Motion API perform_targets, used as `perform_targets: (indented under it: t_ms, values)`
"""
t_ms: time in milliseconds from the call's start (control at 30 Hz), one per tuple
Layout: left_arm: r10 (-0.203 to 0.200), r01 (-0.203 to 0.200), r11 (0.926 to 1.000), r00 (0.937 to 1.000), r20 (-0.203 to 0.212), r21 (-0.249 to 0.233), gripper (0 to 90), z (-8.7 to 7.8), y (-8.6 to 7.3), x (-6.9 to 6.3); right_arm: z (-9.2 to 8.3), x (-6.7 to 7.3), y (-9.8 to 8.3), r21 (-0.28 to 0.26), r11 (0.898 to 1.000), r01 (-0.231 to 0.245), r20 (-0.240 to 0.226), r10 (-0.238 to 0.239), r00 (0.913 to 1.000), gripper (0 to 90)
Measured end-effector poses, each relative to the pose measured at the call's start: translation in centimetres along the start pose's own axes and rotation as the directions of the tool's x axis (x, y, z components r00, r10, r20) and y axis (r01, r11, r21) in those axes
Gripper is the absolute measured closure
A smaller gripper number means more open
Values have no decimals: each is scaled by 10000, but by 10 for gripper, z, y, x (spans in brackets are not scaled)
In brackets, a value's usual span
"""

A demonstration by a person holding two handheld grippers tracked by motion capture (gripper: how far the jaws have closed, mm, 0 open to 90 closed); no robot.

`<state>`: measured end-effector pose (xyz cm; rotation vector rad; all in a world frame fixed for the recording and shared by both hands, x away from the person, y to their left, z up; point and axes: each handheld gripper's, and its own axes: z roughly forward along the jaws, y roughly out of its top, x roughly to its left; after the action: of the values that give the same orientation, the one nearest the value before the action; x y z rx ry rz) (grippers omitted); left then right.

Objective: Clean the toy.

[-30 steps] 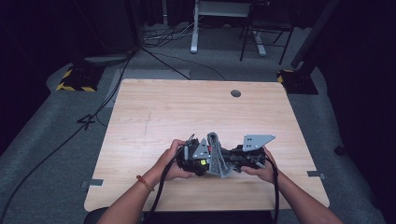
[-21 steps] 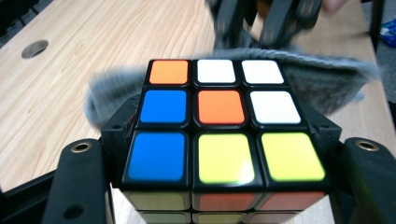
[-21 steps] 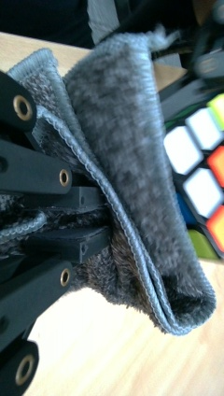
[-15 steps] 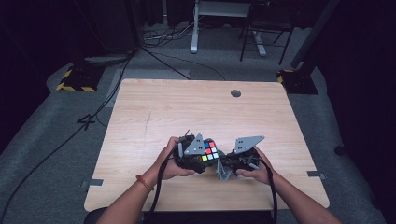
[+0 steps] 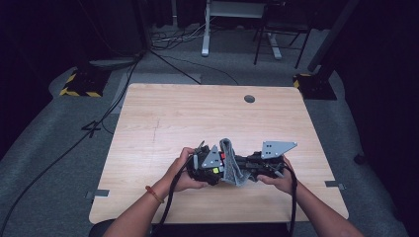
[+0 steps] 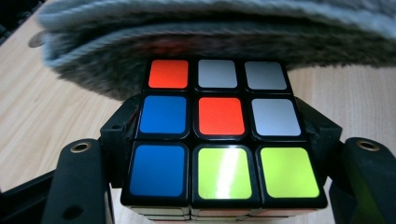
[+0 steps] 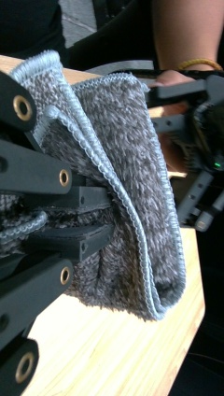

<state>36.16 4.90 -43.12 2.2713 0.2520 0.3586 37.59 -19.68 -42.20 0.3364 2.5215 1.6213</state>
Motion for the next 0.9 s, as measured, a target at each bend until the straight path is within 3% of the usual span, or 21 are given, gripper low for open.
perform_targets:
  t_ms: [367, 600, 800, 900]
  values:
    - [102, -80, 9960, 9997, 243, -886, 327, -9, 8, -6, 15, -3, -9, 1100, 9939, -96, 314, 61, 9995, 823]
    - [67, -51, 9983, 9996, 275, -581, 326, -8, 5, -2, 13, 0, -7, 842, 9964, -85, 308, 59, 9995, 827]
    - [154, -153, 9997, 9998, -83, 199, 327, 2, 3, -4, 6, 8, 2, 342, 9991, 243, 270, -252, 9993, 827]
    - [285, -285, 9986, 9996, 8, 448, 330, 8, 3, -5, 7, 16, 6, 433, 9966, 706, 238, -716, 9971, 826]
